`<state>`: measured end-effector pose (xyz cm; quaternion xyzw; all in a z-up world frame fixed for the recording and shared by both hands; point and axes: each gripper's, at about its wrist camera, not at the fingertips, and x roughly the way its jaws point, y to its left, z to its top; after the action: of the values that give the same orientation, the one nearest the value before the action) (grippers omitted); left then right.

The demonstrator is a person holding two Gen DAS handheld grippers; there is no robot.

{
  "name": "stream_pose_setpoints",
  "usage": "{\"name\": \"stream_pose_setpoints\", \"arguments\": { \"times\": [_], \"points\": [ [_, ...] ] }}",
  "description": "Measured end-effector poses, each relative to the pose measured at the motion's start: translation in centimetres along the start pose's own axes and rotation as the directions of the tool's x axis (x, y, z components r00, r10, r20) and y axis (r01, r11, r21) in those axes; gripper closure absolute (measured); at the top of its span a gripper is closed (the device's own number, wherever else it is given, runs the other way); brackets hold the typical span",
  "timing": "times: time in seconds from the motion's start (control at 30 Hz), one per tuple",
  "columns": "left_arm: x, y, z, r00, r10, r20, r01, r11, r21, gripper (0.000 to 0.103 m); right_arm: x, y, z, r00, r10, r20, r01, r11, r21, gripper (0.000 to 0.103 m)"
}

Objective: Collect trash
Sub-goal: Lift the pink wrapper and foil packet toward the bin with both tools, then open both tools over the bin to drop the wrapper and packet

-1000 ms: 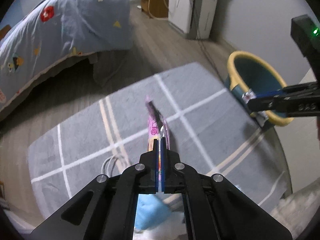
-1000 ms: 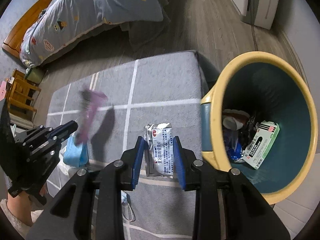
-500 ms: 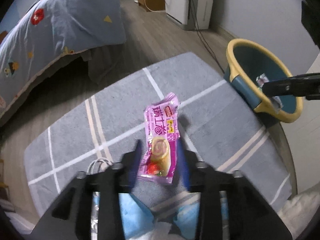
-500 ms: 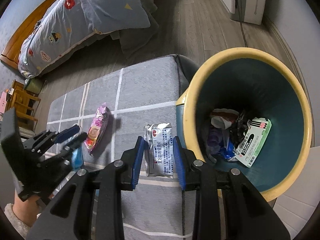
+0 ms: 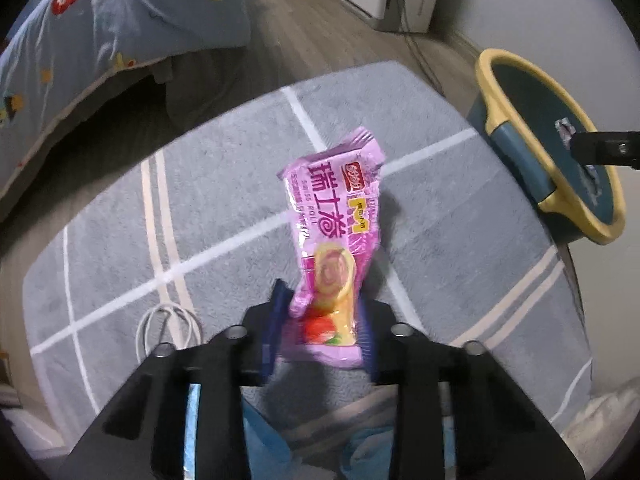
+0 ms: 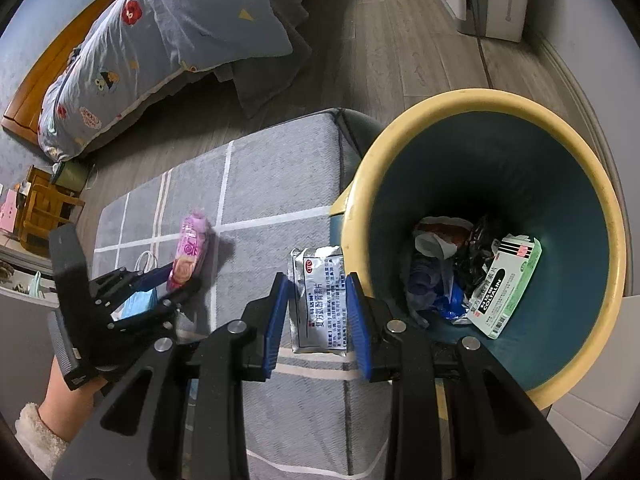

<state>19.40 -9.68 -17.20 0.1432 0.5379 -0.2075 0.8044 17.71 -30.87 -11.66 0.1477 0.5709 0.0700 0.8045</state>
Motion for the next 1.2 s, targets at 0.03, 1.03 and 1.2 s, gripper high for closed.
{"name": "stream_pose_setpoints", "arguments": {
  "times": [0.03,1.03,1.2],
  "points": [
    [-0.2,-0.2,0.0,1.000,0.001,0.009,-0.001,1.000,0.006,0.076,-0.1,-0.1,0.1,1.000,0.001,0.002,-0.001,1.000,0.003,0.074],
    [-5.3,-14.3,6.9,0.966,-0.184,0.185,0.146,0.969,0.198,0.082,-5.3,-11.6,-0.3,0.990,-0.089,0.113,0.063,0.974,0.217,0.074],
    [-3.7,-15.6,7.3,0.966,-0.211,0.152,0.178,0.962,0.207,0.081,-5.1,-13.8,-0.8,0.989,-0.105,0.102,0.073,0.958,0.279,0.073]
  ]
}}
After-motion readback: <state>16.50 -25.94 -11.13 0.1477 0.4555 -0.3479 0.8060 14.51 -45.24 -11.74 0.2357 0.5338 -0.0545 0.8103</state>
